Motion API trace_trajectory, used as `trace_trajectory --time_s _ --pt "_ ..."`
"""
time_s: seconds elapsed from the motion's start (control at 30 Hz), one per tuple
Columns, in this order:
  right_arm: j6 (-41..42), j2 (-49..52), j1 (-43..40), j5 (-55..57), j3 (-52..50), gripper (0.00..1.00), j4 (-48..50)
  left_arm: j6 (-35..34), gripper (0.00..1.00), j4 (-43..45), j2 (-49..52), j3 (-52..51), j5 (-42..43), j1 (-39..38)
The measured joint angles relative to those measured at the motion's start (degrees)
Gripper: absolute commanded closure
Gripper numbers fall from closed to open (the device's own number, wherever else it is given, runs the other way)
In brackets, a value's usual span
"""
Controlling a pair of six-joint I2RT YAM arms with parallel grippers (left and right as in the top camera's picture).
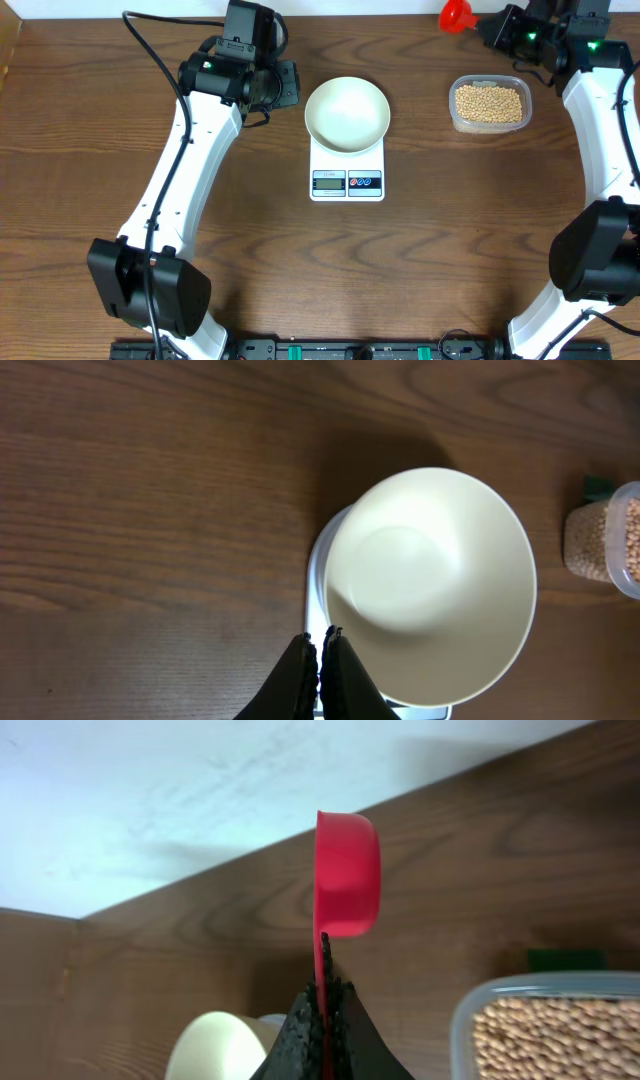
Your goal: Scoop item into bowl and weigh 50g on scale
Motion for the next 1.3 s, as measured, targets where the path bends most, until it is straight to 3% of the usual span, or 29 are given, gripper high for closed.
trace_trajectory --time_s 0.3,0.53,0.77,1.03,1.3 --pt "-3.2 -0.1 -0.6 0.7 0.0 0.99 -3.8 1.7 0.93 -2.0 0.0 0.0 -1.3 -2.4" --pt "-5.2 -2.8 -4.2 1.0 0.0 0.99 -7.7 1.7 0.93 -10.3 -1.3 0.0 -1.4 -12.3" --pt "-9.6 -5.5 -8.1 0.8 0.1 0.99 -14.2 -3.9 0.93 -14.4 -6.9 -3.0 -1.7 -22.1" --pt "-11.7 -5.5 -8.5 -0.5 0.1 0.99 -14.8 -7.8 0.92 -3.1 -7.4 -16.5 -6.1 -32.8" --pt "-12.1 -5.5 -8.5 -0.9 0.1 0.99 -15.0 -7.3 0.93 15.8 -7.4 -30.2 -8.1 -32.9"
